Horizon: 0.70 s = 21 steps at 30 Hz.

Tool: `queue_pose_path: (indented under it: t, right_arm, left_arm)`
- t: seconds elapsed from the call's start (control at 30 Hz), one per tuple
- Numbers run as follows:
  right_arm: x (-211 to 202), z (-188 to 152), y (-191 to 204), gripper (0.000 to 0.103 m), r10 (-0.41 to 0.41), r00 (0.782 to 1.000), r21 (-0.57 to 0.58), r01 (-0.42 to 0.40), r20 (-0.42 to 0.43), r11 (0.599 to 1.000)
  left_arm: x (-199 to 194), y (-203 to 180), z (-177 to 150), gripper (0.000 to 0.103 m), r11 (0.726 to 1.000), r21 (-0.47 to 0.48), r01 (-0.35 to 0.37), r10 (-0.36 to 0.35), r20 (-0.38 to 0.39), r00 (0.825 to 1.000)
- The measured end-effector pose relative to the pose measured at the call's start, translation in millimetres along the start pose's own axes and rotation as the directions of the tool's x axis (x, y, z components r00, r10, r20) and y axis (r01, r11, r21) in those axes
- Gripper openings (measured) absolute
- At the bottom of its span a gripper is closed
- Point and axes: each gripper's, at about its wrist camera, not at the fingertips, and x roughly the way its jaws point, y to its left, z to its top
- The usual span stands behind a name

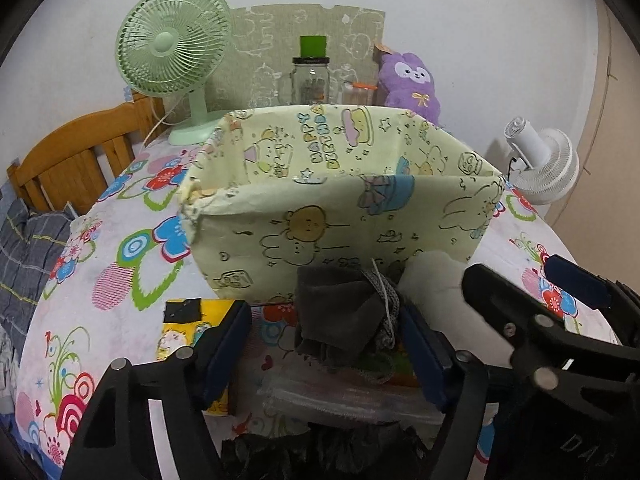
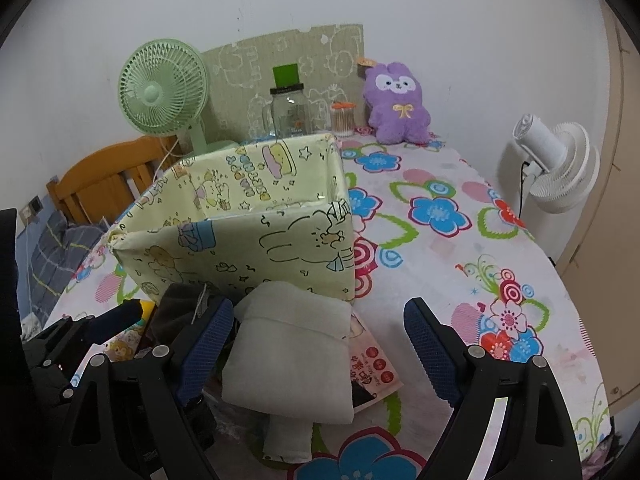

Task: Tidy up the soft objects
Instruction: 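Lower the left tool onto the grey sock while the right tool lowers onto the white towel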

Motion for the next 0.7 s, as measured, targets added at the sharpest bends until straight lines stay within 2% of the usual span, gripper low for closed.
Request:
queue_pose_path:
  t: [0.1,0.17,0.43,0.57,0.7]
  right_arm:
    - [5,1,1,0.088,0.004,1.000,-0.004,-0.004,-0.021,1.000]
    - [9,1,2,0.087,0.009,0.999,-0.004,-0.009,-0.034,1.000]
    - [23,-2,7,0.086,0.032,0.996,0.001,-0.032,-0.085,0.999]
    - [30,-3,7,0.086,0.017,0.995,0.011,-0.016,-0.097,1.000]
    - [35,-3,9,0.081,0.018,0.994,0.018,-0.016,-0.110,1.000]
  left_arm:
    - [2,-3,0,0.068,1.000,0.011,0.007,-0.007,-0.004,1.000]
    - [4,-4,-1,0.057,1.000,0.017,0.009,-0.009,-0.013,1.000]
    - [5,-5,-3,0.052,0.999,0.046,0.009,-0.008,-0.014,1.000]
    - [6,-3,-4,0.051,0.999,0.042,0.017,-0.016,-0.018,1.000]
    - [8,-3,-4,0.050,0.999,0.040,0.015,-0.014,-0.024,1.000]
